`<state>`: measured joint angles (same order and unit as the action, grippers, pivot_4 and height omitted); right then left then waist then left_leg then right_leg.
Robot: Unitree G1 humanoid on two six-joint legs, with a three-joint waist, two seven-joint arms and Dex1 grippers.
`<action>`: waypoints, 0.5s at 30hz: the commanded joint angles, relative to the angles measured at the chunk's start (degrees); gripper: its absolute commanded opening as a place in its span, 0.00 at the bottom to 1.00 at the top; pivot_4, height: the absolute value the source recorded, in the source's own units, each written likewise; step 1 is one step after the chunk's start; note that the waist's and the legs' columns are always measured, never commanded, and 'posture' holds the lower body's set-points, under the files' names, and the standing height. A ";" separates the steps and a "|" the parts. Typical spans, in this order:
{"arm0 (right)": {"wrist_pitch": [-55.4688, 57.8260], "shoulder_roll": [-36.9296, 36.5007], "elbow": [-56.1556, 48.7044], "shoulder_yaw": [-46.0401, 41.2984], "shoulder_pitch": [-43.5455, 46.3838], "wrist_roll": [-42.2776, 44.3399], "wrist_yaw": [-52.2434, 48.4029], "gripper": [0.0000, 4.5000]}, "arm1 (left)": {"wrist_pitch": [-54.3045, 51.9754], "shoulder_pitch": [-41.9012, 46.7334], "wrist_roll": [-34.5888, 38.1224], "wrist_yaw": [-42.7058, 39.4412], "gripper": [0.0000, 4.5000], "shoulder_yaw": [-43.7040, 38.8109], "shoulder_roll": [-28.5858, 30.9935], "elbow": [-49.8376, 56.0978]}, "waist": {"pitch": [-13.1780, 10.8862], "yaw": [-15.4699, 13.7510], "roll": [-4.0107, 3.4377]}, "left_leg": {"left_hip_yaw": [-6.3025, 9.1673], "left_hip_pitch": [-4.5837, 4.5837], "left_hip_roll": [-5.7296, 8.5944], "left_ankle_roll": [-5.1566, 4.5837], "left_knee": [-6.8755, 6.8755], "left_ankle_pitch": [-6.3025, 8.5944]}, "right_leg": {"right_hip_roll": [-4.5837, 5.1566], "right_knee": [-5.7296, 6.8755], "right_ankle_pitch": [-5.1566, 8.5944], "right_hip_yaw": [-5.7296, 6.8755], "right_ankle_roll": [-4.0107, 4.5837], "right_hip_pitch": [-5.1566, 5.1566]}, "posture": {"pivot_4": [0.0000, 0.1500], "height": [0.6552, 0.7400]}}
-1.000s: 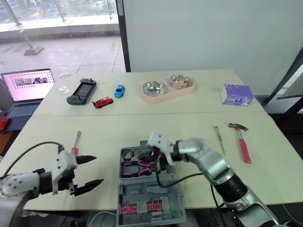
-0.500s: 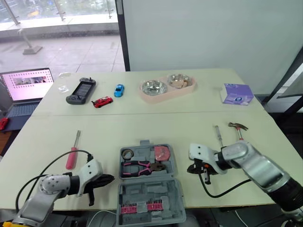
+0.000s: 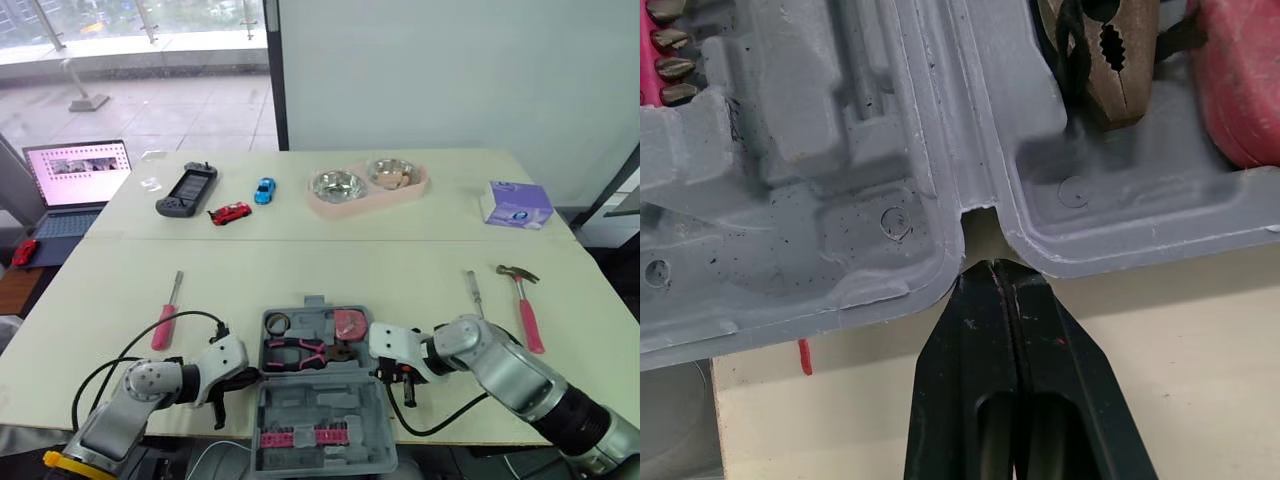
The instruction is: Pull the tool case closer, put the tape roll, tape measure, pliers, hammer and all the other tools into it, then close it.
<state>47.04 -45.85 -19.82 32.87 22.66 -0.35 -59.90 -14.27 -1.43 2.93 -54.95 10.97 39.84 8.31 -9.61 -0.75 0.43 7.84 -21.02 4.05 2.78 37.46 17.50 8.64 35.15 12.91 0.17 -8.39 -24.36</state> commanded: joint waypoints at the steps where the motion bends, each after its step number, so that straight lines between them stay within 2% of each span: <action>1: 0.33 1.18 -2.63 -0.24 1.92 -0.12 0.31 0.00 | -2.42 -0.09 -1.59 0.02 0.01 3.60 -0.71 -0.12 | 0.00 0.00 -0.01 | 0.01 0.00 0.00 0.00 0.00 0.00 | -0.01 0.00 0.00 0.00 0.00 0.00 | 1.00 0.81; 6: 1.01 1.79 -2.48 -0.38 2.18 -0.49 1.10 0.00 | -1.99 4.20 -3.19 1.25 0.01 4.14 -2.37 -4.50 | 0.04 -0.22 -0.08 | 0.02 0.03 0.02 0.00 0.04 0.00 | 0.00 0.01 0.00 0.01 -0.01 0.08 | 1.00 0.81; 15: 0.61 4.80 5.88 -4.16 6.71 -1.12 4.37 0.00 | 0.11 16.41 -3.86 1.81 0.01 3.11 -5.76 -16.21 | 0.05 0.05 -0.10 | 0.05 0.18 0.02 0.03 0.09 -0.04 | -0.03 0.08 -0.02 0.01 -0.02 0.21 | 1.00 0.81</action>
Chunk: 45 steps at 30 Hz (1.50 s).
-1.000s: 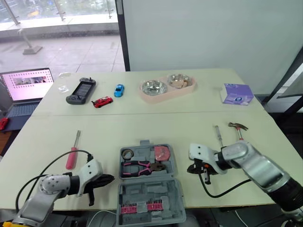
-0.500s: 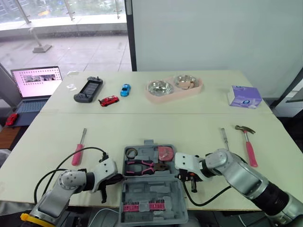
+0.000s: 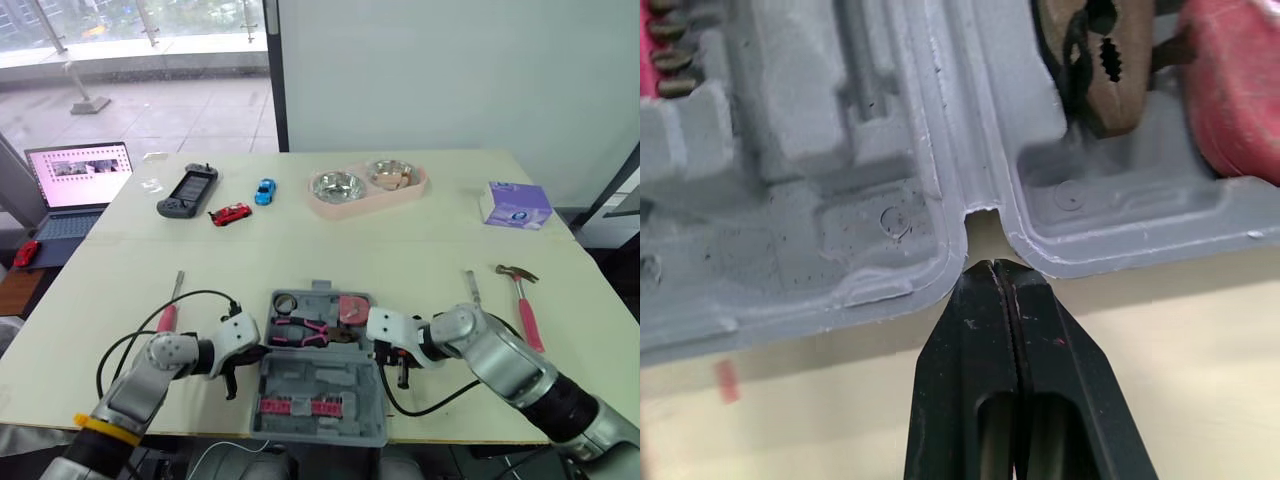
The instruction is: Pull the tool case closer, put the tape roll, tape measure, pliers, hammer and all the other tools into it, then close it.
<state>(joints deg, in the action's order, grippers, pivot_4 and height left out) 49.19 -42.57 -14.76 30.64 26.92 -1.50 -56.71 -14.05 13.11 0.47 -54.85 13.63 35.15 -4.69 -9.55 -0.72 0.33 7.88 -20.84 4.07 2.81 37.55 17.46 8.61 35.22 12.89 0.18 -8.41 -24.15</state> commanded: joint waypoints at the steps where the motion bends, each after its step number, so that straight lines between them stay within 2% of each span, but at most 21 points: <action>1: -1.74 1.78 1.91 -2.02 3.04 -0.19 1.42 0.00 | -0.06 2.73 -1.11 1.74 0.01 0.18 -1.32 -3.84 | -0.01 0.05 0.02 | 0.00 0.00 0.00 0.00 0.00 0.00 | 0.00 0.00 0.00 0.00 0.00 0.00 | 1.00 0.81; 12: -1.58 4.30 5.46 -1.90 4.41 -0.22 2.85 0.00 | 4.01 5.09 -2.67 3.91 0.01 0.00 -1.96 -8.96 | -0.01 0.19 0.02 | 0.03 0.00 0.00 0.02 0.01 -0.01 | -0.02 0.02 -0.01 0.00 0.01 -0.03 | 1.00 0.81; 28: -2.88 3.73 6.77 -1.29 3.96 -1.42 2.93 0.00 | 2.10 0.62 -0.94 3.42 0.01 0.42 -2.87 -2.57 | -0.01 0.46 0.02 | 0.02 -0.02 0.00 0.02 0.01 -0.01 | -0.01 0.02 -0.01 0.00 0.00 -0.06 | 1.00 0.81; 45: -2.12 2.02 5.38 -1.54 2.44 -1.51 1.84 0.00 | 1.91 0.68 -0.98 3.58 0.01 0.77 -4.43 -2.26 | -0.01 0.00 0.02 | 0.02 -0.06 0.01 0.01 0.01 -0.01 | 0.00 0.01 -0.01 0.00 0.00 -0.08 | 1.00 0.81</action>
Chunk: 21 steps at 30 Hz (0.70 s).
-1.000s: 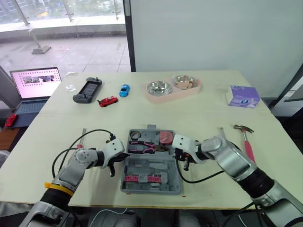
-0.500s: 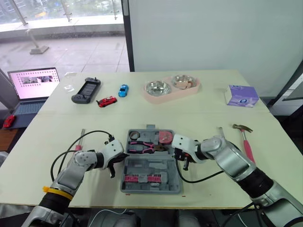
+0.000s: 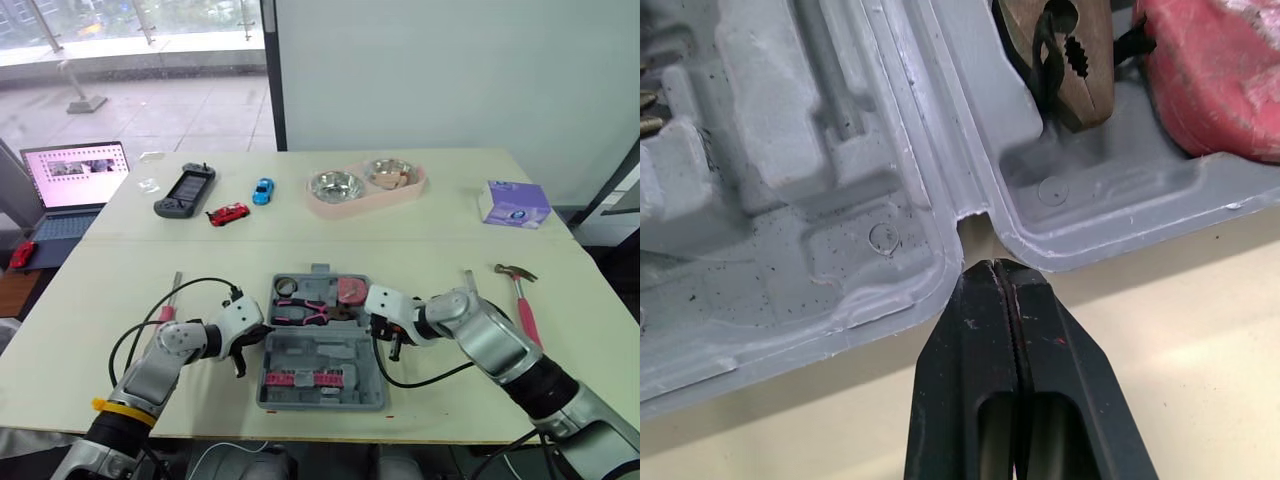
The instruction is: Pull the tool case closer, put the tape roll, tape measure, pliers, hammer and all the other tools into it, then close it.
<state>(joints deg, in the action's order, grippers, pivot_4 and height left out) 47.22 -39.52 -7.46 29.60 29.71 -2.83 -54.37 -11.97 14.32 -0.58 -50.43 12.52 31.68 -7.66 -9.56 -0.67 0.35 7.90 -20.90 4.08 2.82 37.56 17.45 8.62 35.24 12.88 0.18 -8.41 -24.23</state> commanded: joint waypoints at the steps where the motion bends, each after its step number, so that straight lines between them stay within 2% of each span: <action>1: 0.01 -1.22 -2.11 -0.58 -0.54 -0.11 -0.57 0.00 | -0.09 -0.58 -0.03 -0.82 0.01 1.94 -1.03 0.64 | 0.00 -0.08 0.00 | 0.00 -0.01 0.01 0.00 0.00 0.00 | 0.01 -0.01 0.00 0.00 0.00 0.00 | 1.00 0.81; 8: -0.87 -1.16 -1.45 -1.39 -0.68 -0.25 0.29 0.00 | 0.07 -0.39 -0.32 -0.73 0.01 1.52 -0.69 0.04 | 0.00 -0.05 0.00 | 0.00 -0.05 0.02 -0.02 0.06 0.01 | 0.01 -0.01 -0.01 0.00 -0.01 0.00 | 1.00 0.81; 14: -4.44 -3.89 -0.22 -4.70 -1.52 0.22 -0.11 0.00 | -0.91 -1.88 0.86 -1.55 0.01 -1.87 3.50 2.93 | -0.01 0.18 0.01 | 0.00 -0.18 0.02 -0.05 0.20 0.03 | 0.00 -0.01 -0.01 0.00 -0.02 -0.08 | 1.00 0.81; 21: -13.87 -10.83 2.54 -24.15 -6.54 10.95 -4.75 0.00 | -8.96 -8.90 11.75 -5.23 0.01 -19.14 14.29 11.87 | -0.29 1.41 0.19 | 0.02 -0.50 0.00 -0.10 0.36 0.06 | -0.02 0.03 -0.03 0.01 -0.05 -0.33 | 1.00 0.81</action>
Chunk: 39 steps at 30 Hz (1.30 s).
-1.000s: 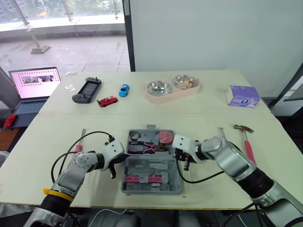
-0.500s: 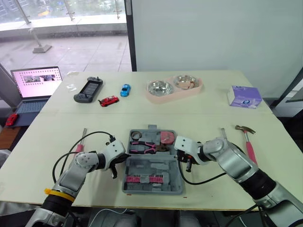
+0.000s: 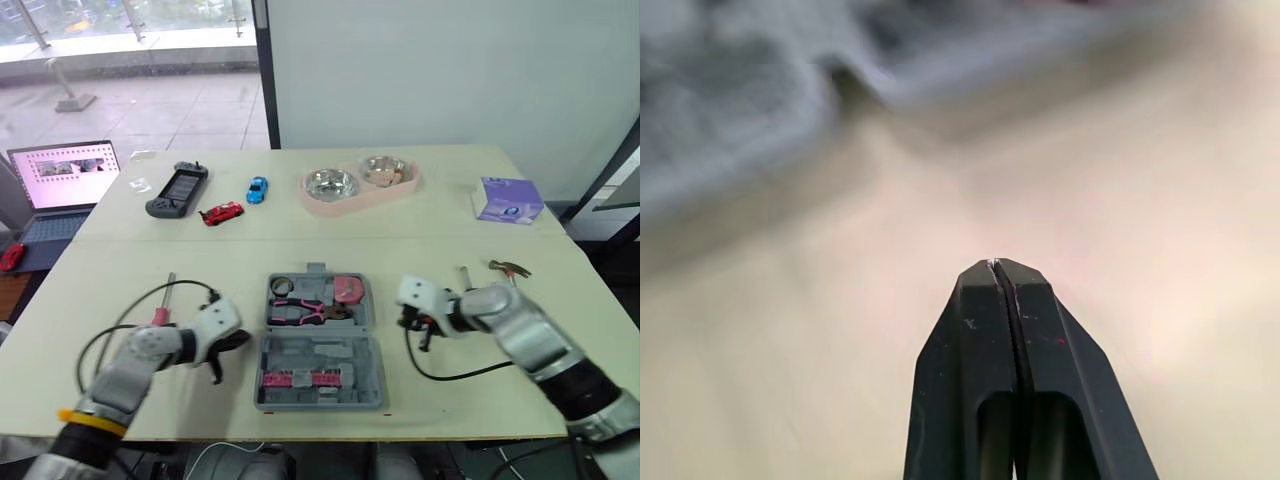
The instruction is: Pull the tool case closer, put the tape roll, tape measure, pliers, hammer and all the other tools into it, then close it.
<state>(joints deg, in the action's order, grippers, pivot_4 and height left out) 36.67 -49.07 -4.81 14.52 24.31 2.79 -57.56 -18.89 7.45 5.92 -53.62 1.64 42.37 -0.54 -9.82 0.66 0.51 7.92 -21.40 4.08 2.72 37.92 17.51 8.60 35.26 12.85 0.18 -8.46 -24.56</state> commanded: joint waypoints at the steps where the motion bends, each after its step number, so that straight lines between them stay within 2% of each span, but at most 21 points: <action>1: -4.34 -1.63 0.77 -11.96 -2.00 6.54 -1.40 0.00 | -2.04 -3.59 6.68 -2.67 0.01 -10.96 4.78 5.73 | -0.03 0.18 0.04 | 0.00 0.02 -0.02 -0.01 0.00 0.00 | -0.01 0.00 0.00 0.00 0.00 0.00 | 1.00 0.81; 4: -6.49 -4.12 3.11 -19.71 -5.98 10.19 -3.71 0.00 | -2.56 -9.02 11.98 -5.43 0.01 -20.74 7.37 8.00 | -0.05 0.09 0.03 | -0.04 0.02 -0.03 -0.02 0.00 0.01 | 0.00 -0.01 0.00 -0.01 0.00 0.02 | 1.00 0.81; 6: -7.11 -5.03 5.14 -25.99 -8.55 13.51 -5.02 0.12 | -2.40 -13.26 15.86 -7.93 0.00 -28.78 8.11 8.23 | -0.11 0.05 0.01 | -0.05 0.02 -0.03 -0.08 0.00 0.05 | 0.01 -0.02 0.00 -0.01 0.00 0.02 | 1.00 0.81; 7: -6.62 -5.47 7.04 -29.59 -9.84 15.44 -5.61 0.19 | -1.47 -15.73 16.99 -9.33 0.06 -33.37 8.55 6.18 | -0.12 0.03 0.02 | -0.06 0.01 -0.03 -0.10 0.00 0.06 | 0.01 -0.04 0.00 0.00 0.01 0.02 | 1.00 0.81; 10: -12.06 -6.81 11.90 -36.60 -16.44 16.78 -8.33 0.51 | 4.54 -24.04 14.67 -11.65 0.29 -42.07 10.32 -2.23 | -0.14 0.05 -0.01 | -0.11 0.01 -0.04 -0.16 0.00 0.10 | 0.02 -0.05 0.01 0.00 0.01 0.02 | 1.00 0.81; 14: -15.48 -5.88 15.99 -42.77 -22.04 19.25 -9.40 0.98 | 9.02 -27.86 16.05 -11.32 0.78 -49.36 10.02 -11.42 | -0.18 0.10 -0.01 | -0.28 0.08 -0.08 -0.28 0.00 0.17 | 0.05 -0.09 0.04 -0.01 0.03 0.11 | 1.00 0.81; 16: -17.39 -5.10 18.24 -45.13 -25.14 19.50 -8.78 1.00 | 12.81 -29.48 15.51 -10.52 0.98 -51.70 9.40 -16.91 | -0.17 0.09 -0.01 | -0.30 0.09 -0.09 -0.28 0.10 0.17 | 0.06 -0.10 0.07 -0.03 0.13 0.15 | 1.00 0.81; 22: -22.30 -3.33 20.94 -45.12 -29.59 18.08 -6.79 1.00 | 19.95 -29.51 14.78 -7.58 0.98 -50.91 7.51 -24.49 | -0.17 0.07 -0.01 | -0.31 0.14 -0.10 -0.28 0.10 0.19 | 0.06 -0.09 0.03 -0.03 0.02 0.19 | 1.00 0.81; 33: -21.42 -2.26 17.66 -44.16 -29.90 19.79 -3.80 1.00 | 17.46 -27.31 15.88 -4.30 0.98 -47.59 6.29 -21.73 | -0.16 0.16 -0.01 | -0.30 0.15 -0.10 -0.28 0.11 0.19 | 0.06 -0.06 0.01 -0.04 0.01 0.19 | 1.00 0.81; 35: -20.28 -1.45 14.92 -44.23 -30.69 20.11 -2.01 1.00 | 13.49 -26.36 16.48 -2.81 0.98 -46.67 6.42 -20.84 | -0.15 0.13 0.00 | -0.29 0.17 -0.12 -0.28 0.11 0.19 | 0.04 -0.05 0.01 -0.04 0.01 0.19 | 1.00 0.81; 39: -10.83 2.24 -1.28 -44.40 -34.37 23.28 5.19 1.00 | 7.95 -23.90 18.16 0.55 0.98 -44.55 5.13 -13.89 | -0.14 -0.03 0.00 | -0.24 0.15 -0.12 -0.28 0.11 0.19 | 0.04 -0.03 0.01 -0.04 0.00 0.19 | 1.00 0.81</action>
<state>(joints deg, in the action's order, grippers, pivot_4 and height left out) 22.57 -47.35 0.58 -28.40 -9.93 23.60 -55.42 -9.60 -16.91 22.31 -54.20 -43.40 47.47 -18.30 -9.97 0.63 0.51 7.71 -21.26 3.96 2.45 38.03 17.70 8.63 35.24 12.86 0.14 -8.45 -24.37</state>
